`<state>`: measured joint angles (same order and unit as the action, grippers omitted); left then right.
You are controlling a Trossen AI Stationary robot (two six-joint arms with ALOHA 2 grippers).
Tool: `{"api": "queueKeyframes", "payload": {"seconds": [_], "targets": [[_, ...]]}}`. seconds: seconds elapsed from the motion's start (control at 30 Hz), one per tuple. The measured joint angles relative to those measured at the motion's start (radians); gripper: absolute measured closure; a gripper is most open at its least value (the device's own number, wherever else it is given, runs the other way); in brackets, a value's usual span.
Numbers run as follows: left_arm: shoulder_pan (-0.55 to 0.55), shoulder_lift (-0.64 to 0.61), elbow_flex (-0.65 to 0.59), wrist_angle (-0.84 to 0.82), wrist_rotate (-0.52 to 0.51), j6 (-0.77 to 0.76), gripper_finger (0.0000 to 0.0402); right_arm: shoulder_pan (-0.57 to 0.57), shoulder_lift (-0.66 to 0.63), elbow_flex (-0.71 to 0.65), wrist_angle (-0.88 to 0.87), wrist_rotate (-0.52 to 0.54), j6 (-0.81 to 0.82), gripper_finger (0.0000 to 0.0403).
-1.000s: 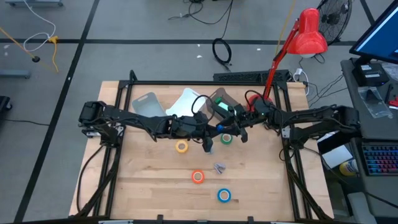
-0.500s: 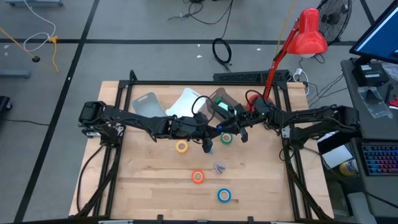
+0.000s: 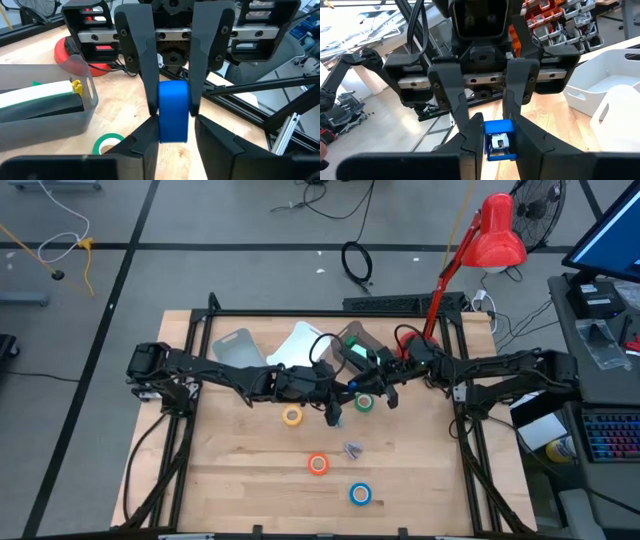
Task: Pick and place Stapler, Stapler remover, tape
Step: Put the small blue stapler into the black bin
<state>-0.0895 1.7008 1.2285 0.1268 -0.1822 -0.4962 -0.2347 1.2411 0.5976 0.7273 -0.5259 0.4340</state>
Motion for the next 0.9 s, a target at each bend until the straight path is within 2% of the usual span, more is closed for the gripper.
{"api": "queueKeyframes", "payload": {"seconds": [0.2, 0.4, 0.63, 0.9], "targets": [[0.0, 0.0, 0.0, -0.005, 0.004, 0.001, 0.0229, -0.026, -0.006, 0.001, 0.003, -0.004, 0.001, 0.0337], [0.001, 0.0, 0.0, -0.048, 0.053, -0.002, 0.0197, -0.056, -0.009, 0.001, -0.001, -0.005, 0.0, 0.0337], [0.007, 0.0, 0.0, -0.216, 0.113, -0.024, 0.019, -0.103, -0.009, 0.002, -0.006, -0.001, -0.001, 0.0337], [0.026, 0.0, 0.0, -0.426, 0.129, -0.108, 0.019, -0.197, -0.009, 0.002, -0.037, 0.015, -0.039, 0.0337]]}}
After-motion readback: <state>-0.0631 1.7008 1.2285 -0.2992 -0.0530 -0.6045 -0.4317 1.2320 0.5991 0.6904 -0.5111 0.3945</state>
